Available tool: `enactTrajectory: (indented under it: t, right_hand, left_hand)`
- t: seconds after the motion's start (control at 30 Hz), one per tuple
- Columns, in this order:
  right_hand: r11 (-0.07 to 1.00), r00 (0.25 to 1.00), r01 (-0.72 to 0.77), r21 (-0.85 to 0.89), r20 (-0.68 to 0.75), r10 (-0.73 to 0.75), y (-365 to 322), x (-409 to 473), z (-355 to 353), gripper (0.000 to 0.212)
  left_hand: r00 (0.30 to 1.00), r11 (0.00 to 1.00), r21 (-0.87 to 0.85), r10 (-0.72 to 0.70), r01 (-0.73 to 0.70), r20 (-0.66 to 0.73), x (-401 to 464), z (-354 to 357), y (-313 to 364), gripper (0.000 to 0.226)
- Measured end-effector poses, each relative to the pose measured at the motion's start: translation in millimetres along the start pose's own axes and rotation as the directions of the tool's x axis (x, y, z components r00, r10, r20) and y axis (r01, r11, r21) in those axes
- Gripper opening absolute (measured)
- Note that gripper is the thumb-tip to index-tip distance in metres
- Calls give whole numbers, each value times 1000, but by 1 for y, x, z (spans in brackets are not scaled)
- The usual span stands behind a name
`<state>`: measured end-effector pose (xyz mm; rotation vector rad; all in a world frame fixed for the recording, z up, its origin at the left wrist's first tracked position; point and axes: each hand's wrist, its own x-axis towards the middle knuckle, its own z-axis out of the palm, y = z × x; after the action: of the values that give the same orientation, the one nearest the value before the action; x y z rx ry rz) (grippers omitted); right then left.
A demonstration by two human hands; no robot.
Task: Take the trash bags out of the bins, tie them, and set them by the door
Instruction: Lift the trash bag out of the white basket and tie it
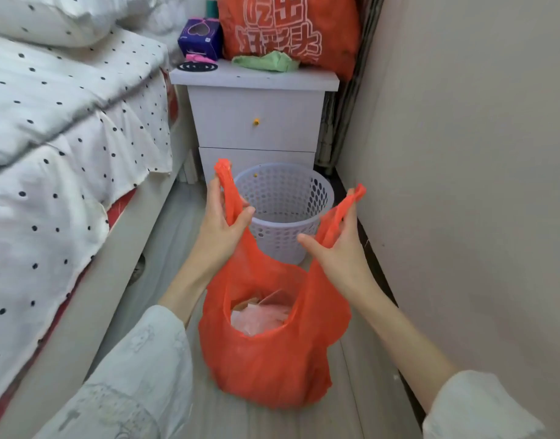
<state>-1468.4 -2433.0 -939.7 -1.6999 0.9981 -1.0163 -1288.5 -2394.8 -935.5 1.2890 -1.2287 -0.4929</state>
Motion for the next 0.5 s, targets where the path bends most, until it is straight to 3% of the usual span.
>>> enactTrajectory:
  t: [0.17,0.27,0.33,0.37,0.47,0.5]
  right_hand:
    - [988,994,56,-146,-87,-70,7,-23,15,93]
    - [984,996,24,-179,-86,-40,3,-40,18,90]
    - [945,997,50,-323,-45,-68,5,-47,21,90]
    - [913,996,73,-402,-18,-88,12,-48,23,81]
    - [881,996,44,-471,-45,-74,32,-47,36,8]
    - [925,998,-34,-378,-62,11,33,-44,38,14]
  left_hand:
    - [982,994,-69,-96,86,-160,-16,-11,-10,43]
    - [974,990,-98,-123,106,-191,-26,-19,-3,24]
    - [973,985,-116,-145,125,-179,-30,-24,1,23]
    - [974,983,-123,-157,138,-164,-31,-25,3,22]
    - [979,973,-161,-183,166,-93,-33,-31,5,18]
    - [979,966,-191,-192,175,-69,-33,-34,6,13]
